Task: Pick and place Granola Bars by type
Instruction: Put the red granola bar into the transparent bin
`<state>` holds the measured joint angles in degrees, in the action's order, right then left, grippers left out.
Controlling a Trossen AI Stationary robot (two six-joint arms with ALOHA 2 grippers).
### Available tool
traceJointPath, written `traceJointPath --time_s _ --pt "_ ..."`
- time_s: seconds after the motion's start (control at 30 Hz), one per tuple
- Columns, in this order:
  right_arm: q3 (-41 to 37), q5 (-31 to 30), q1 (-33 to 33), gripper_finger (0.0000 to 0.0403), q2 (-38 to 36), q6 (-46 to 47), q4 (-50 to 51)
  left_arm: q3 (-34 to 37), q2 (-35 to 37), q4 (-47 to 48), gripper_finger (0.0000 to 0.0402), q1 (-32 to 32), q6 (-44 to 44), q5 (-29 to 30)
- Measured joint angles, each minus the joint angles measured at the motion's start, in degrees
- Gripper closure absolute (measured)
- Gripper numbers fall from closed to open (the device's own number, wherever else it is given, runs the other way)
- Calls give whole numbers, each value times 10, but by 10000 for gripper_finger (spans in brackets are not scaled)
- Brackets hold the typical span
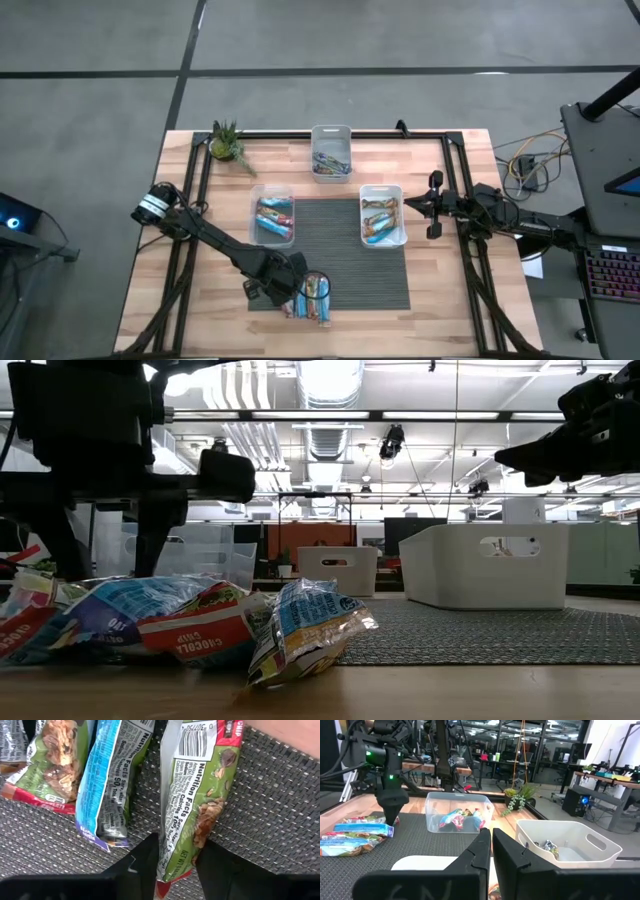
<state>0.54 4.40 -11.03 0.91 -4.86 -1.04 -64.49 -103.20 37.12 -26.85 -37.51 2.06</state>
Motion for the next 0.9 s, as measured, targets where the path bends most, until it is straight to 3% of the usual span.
traceJointPath --time_s 0.43,0.9 --pt "0 0 0 394 0 1 0 0 0 0 299 0 7 -13" --pt "0 0 0 394 0 2 0 -7 3 0 339 0 22 -15"
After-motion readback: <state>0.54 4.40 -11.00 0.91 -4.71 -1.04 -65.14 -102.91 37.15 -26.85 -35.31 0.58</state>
